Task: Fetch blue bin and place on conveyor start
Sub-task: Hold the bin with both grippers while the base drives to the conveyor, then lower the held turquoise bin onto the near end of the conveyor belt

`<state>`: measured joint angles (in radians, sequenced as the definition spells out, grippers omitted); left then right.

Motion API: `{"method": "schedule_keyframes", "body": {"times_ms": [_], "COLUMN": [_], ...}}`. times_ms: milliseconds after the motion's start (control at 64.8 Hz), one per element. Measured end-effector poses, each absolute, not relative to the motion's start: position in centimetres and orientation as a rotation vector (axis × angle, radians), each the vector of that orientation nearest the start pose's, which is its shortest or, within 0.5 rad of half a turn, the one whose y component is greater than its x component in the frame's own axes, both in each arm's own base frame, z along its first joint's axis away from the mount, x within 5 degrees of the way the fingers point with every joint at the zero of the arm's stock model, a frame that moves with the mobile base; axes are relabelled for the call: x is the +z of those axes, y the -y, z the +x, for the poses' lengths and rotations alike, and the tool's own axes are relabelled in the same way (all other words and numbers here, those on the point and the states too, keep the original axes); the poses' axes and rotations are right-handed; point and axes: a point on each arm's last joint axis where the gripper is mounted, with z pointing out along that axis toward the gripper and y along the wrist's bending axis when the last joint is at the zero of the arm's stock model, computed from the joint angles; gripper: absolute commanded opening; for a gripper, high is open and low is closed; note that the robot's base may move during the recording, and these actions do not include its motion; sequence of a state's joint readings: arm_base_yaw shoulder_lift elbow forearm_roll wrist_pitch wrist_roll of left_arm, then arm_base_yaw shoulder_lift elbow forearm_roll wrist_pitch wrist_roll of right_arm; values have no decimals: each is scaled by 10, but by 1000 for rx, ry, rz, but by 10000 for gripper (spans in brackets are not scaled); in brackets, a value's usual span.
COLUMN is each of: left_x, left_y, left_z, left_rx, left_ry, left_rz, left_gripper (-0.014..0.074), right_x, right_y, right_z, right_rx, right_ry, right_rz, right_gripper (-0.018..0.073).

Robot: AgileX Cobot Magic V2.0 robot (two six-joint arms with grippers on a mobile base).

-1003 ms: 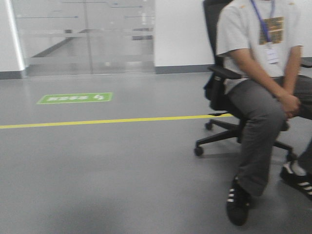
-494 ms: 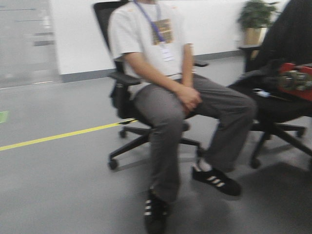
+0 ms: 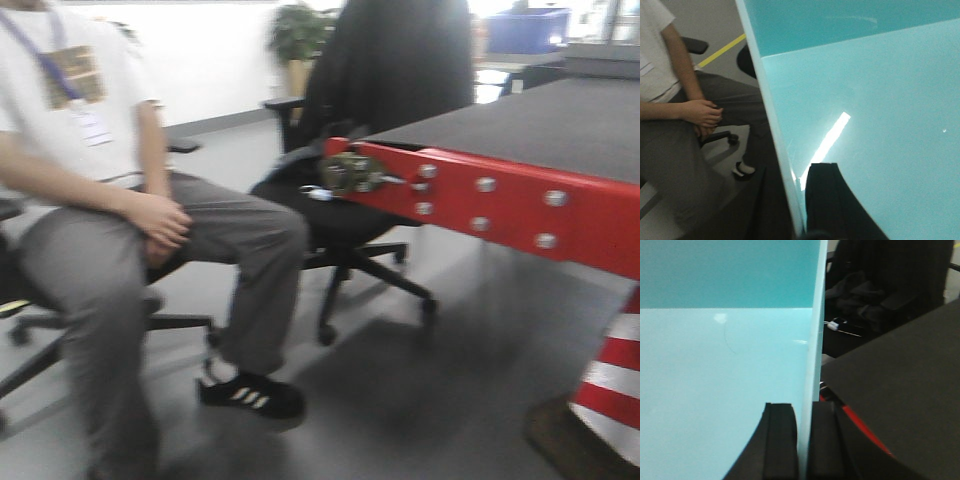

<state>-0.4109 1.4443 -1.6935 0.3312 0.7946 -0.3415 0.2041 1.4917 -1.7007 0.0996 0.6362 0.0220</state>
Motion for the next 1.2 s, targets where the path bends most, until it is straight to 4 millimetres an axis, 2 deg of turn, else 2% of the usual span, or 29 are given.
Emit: {"method": "schedule_keyframes", "body": {"times_ms": [1203], "left_x": [475], "left_y": [106], "left_z": [295], "left_rx": [-102], "left_ry": [-1977], "left_rz": [155], "left_gripper": [-111], "right_x": [472], "right_y": [-72], "right_z": [327], "right_rx": [259], "right_ry": [-1910], "right_rz": [-137], "right_gripper": [-153]}}
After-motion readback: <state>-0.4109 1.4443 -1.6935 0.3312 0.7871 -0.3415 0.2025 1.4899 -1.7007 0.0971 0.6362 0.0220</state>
